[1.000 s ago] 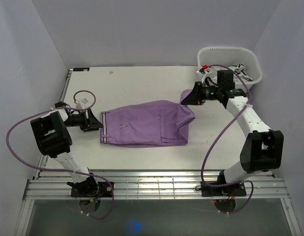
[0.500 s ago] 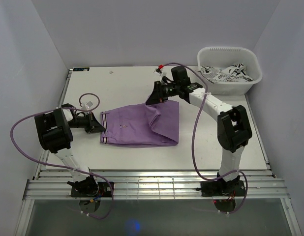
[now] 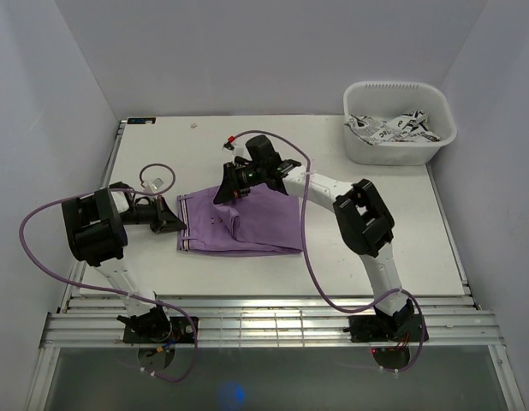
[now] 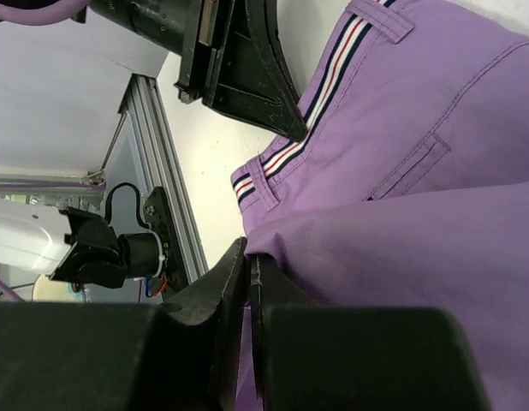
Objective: Fold and stack the trousers
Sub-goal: Fold the trousers
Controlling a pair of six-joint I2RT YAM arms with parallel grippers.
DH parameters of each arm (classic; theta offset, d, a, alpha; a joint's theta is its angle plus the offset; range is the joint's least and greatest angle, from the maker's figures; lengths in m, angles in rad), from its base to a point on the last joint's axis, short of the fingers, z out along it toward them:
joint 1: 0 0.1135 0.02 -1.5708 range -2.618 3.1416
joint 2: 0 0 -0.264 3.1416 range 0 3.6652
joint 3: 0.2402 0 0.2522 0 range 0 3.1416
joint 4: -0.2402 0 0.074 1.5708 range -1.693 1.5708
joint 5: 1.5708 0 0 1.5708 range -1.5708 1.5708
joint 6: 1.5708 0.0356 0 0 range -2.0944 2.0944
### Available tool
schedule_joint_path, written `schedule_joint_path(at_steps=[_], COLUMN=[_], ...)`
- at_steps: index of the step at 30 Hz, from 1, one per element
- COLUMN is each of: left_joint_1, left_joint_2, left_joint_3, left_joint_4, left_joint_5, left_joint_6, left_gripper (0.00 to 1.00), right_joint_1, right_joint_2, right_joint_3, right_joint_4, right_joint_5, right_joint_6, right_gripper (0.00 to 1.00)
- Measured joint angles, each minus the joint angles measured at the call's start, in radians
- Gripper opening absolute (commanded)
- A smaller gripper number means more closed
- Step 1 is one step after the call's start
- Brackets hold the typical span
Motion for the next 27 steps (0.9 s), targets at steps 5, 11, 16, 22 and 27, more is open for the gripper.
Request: schedule_joint_path(at_steps=[5, 11, 16, 22, 27], left_joint_1=[-0.001, -0.002, -0.002, -0.003, -0.003], left_joint_2=[0.000, 0.000, 0.000, 0.000, 0.000], left_joint_3=[-0.001, -0.002, -0.002, -0.002, -0.002], left_joint_4=[0.003, 0.005, 0.006, 0.006, 0.006], left_joint_5=[0.002, 0.001, -0.003, -0.007, -0.008], left_joint_6=[-0.005, -0.006, -0.005, -0.003, -0.003], left_gripper=[0.00, 0.00, 0.00, 0.00, 0.00], right_joint_1=[0.043, 0.092, 0.120, 0.135, 0.150], right_joint_2=[0.044, 0.068, 0.081, 0.113, 0.151], right_joint_3=[0.039, 0.105, 0.138, 0.172, 0.199], right_joint_4=[0.003, -0.010, -0.034, -0.045, -0.049], right_joint_5=[0.047, 0.115, 0.165, 0.199, 0.226], right_joint_6=[0.025, 0.047, 0.061, 0.088, 0.111], right_gripper=[0.08, 0.08, 0.08, 0.08, 0.08])
